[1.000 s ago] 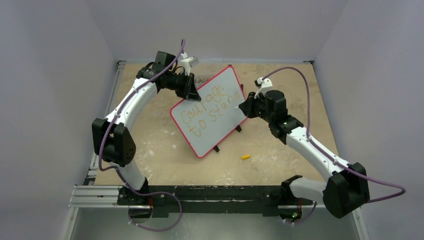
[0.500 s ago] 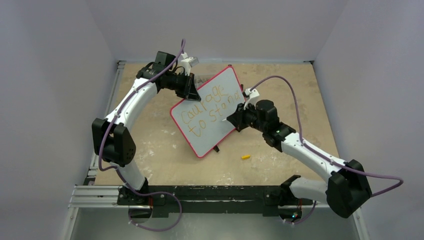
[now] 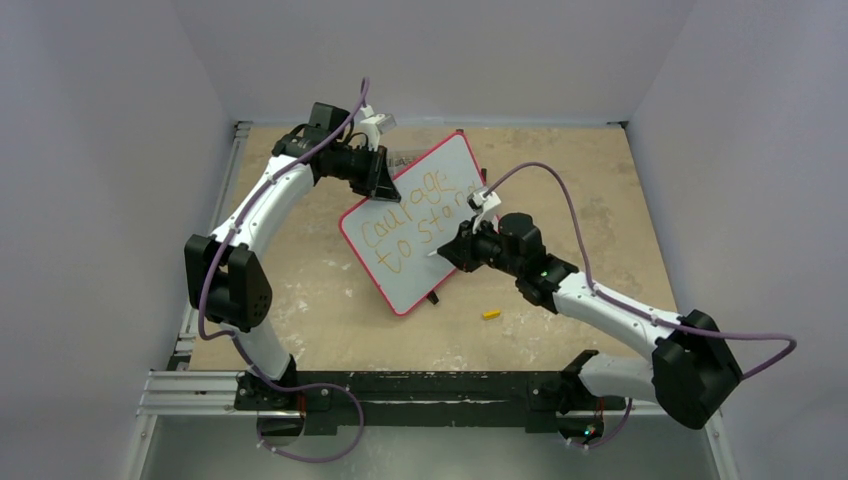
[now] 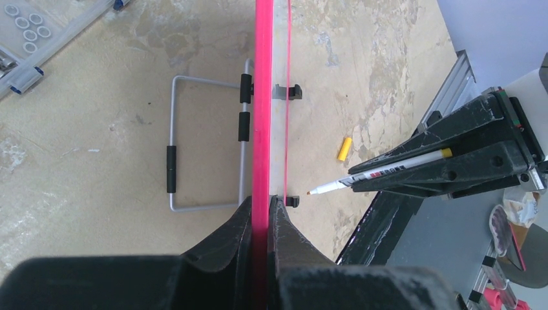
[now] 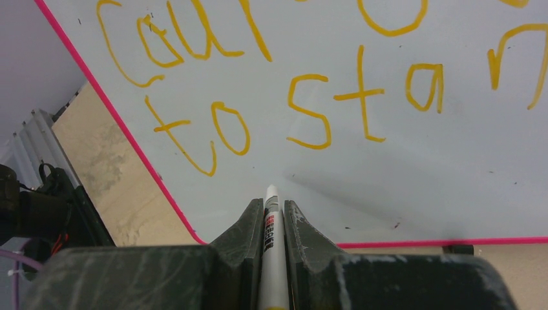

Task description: Write a sentence on the whiteboard

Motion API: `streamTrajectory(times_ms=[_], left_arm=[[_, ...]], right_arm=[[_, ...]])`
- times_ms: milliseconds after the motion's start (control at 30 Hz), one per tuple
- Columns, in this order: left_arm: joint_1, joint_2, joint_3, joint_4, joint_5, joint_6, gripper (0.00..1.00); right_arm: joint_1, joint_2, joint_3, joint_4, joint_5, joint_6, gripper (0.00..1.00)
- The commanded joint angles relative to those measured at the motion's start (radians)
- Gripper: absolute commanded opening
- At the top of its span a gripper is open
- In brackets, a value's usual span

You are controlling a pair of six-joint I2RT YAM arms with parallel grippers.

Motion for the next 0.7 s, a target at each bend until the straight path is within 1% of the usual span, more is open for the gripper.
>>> streamTrajectory(times_ms=[0, 167, 433, 667], left_arm=[[0.000, 0.037, -0.015, -0.066, -0.146, 0.102, 0.00], [0.000, 0.035, -0.015, -0.066, -0.146, 0.103, 0.00], [0.000, 0.036, -0.009, -0.072, -0.148, 0.102, 0.00], [0.000, 0.035, -0.007, -0.074, -0.143, 0.101, 0.00]], right_arm=[[0.019, 0.032, 0.002, 0.092, -0.022, -0.002, 0.00], [0.057, 0.087, -0.005, 0.127, -0.013, -0.002, 0.00], [0.092, 0.133, -0.043, 0.208, 0.015, 0.019, 0.00], [0.094, 0.145, -0.074, 0.255, 0.120, 0.038, 0.00]])
